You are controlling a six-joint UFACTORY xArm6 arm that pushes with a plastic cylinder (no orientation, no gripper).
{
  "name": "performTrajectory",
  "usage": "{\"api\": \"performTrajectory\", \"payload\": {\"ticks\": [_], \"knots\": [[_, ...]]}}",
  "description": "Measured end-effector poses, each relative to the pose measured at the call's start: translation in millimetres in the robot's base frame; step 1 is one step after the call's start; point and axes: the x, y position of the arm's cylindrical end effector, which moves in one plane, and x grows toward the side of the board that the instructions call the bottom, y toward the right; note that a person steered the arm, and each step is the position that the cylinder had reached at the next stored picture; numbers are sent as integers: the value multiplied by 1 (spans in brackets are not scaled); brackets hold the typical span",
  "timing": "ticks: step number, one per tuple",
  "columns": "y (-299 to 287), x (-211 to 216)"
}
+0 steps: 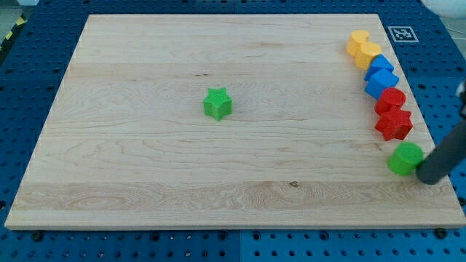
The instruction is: Place the green circle diagonally bottom right to the green star
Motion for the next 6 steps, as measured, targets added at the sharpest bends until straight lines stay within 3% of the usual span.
{"api": "performTrajectory", "payload": {"ticks": [1,3,4,6], "knots": [[-4,0],[59,6],[57,4],[-6,-18]]}}
